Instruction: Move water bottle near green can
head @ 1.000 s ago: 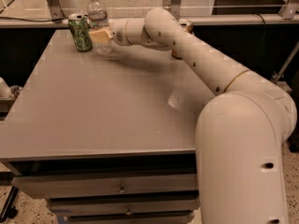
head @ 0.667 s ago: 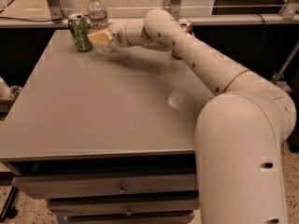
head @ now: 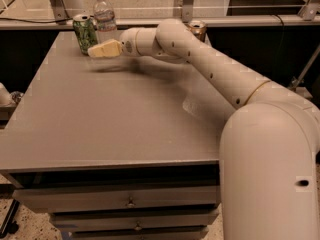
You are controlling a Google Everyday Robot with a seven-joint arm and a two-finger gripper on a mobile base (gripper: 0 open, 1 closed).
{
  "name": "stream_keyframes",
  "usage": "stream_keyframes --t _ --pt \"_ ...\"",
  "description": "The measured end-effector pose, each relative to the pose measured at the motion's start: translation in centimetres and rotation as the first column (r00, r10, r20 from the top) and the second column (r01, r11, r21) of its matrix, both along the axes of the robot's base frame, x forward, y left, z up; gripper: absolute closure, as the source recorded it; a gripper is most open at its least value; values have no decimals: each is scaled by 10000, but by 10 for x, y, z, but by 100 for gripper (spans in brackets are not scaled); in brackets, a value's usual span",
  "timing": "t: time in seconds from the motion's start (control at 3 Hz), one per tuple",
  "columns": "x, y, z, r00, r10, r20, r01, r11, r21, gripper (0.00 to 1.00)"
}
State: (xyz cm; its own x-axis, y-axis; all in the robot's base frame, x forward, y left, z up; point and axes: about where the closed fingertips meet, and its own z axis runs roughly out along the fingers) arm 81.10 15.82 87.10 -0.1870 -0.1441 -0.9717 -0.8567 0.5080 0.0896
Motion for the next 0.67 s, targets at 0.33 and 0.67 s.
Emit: stream_keyframes --t 0.33,0.67 --pt "-8 -6 5 9999 6 110 -7 10000 82 0" --pt "-22 -23 30 9978 230 618 -243 9995 195 0"
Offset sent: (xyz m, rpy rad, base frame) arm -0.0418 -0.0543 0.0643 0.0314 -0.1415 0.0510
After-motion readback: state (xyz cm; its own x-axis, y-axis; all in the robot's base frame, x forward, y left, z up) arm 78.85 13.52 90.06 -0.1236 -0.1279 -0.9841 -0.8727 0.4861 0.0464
